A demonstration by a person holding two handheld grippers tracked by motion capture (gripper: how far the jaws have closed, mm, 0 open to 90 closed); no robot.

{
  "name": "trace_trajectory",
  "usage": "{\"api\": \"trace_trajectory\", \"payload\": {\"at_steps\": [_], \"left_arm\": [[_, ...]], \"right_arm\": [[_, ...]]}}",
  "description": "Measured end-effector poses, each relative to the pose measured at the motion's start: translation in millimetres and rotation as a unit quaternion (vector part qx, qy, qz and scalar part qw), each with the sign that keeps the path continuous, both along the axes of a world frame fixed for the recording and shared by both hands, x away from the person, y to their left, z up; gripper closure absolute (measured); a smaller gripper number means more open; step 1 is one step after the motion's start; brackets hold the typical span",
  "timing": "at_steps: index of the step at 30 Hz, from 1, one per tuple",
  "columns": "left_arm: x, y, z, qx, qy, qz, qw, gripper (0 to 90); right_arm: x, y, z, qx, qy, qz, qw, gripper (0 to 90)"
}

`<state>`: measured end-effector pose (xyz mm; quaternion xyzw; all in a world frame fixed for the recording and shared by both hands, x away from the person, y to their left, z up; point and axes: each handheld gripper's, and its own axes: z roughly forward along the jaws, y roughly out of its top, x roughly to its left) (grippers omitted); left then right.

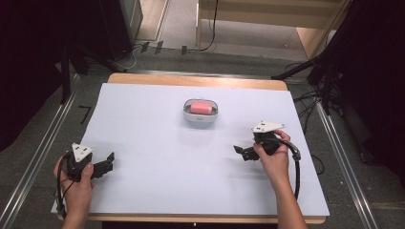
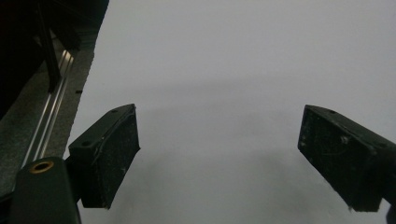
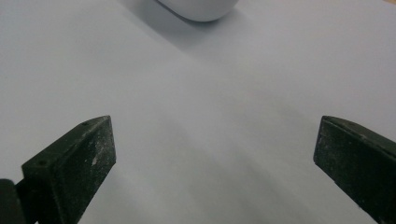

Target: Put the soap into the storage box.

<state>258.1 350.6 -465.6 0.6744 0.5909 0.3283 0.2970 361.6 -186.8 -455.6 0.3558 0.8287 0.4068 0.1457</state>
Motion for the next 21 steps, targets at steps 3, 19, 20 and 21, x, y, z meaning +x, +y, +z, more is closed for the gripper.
{"api": "trace_trajectory", "payload": {"at_steps": [3, 19, 20, 21], "left_arm": [[0.1, -0.3, -0.1, 0.001, -0.001, 0.000, 1.0000, 13.3], [0.0, -0.9, -0.2, 0.004, 0.000, 0.000, 1.0000, 13.3], [0.1, -0.9, -0.2, 0.004, 0.000, 0.000, 1.0000, 13.3], [0.1, -1.0, -0.2, 0.005, 0.000, 0.001, 1.0000, 13.3]], "right_arm": [[-6.8, -13.5, -2.4, 0.004, -0.002, -0.012, 0.9999, 0.0], [-33.0, -60.5, -15.1, 0.018, 0.001, -0.056, 0.9983, 0.0], [-35.0, -64.6, -16.8, 0.020, 0.000, -0.059, 0.9980, 0.0], [-37.3, -67.4, -17.8, 0.021, 0.001, -0.064, 0.9977, 0.0]]}}
